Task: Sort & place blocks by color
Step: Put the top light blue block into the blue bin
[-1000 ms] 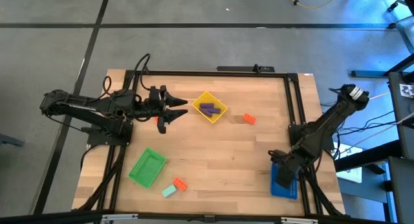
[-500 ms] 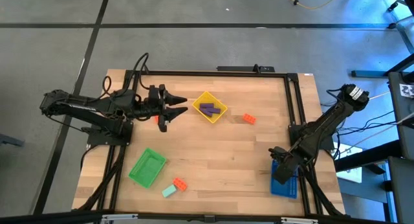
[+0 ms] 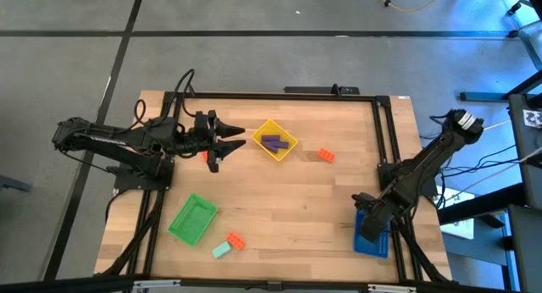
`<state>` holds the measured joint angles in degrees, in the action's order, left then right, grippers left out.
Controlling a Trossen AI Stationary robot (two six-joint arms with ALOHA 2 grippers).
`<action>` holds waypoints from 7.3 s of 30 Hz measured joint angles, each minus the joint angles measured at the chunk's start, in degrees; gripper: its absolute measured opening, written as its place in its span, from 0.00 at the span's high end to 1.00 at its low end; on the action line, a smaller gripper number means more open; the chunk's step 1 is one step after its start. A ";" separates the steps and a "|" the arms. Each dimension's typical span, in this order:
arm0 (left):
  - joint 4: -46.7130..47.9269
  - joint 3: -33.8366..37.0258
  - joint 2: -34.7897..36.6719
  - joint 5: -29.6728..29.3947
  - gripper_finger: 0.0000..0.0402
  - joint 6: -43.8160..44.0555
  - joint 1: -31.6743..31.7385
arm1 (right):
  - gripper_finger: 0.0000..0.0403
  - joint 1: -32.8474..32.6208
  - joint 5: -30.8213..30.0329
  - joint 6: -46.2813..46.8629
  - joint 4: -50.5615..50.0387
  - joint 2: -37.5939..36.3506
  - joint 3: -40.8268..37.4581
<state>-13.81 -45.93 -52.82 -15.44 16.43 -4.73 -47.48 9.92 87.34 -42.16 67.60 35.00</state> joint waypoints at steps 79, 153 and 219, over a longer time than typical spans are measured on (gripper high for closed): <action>64.69 -0.46 -20.85 -3.04 0.54 40.04 8.36 | 0.43 40.96 -17.89 -78.43 62.86 -2.06 8.62; 52.93 2.21 -36.00 4.99 0.68 38.94 15.06 | 0.43 40.94 -17.89 -78.81 59.88 -2.09 8.62; -16.41 -1.29 -17.35 1.24 0.69 37.60 0.11 | 0.20 39.32 -31.90 -104.46 37.58 9.71 33.77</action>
<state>-30.22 -47.22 -70.16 -14.21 54.02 -4.62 -8.16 -21.98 -17.12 -4.58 77.31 68.77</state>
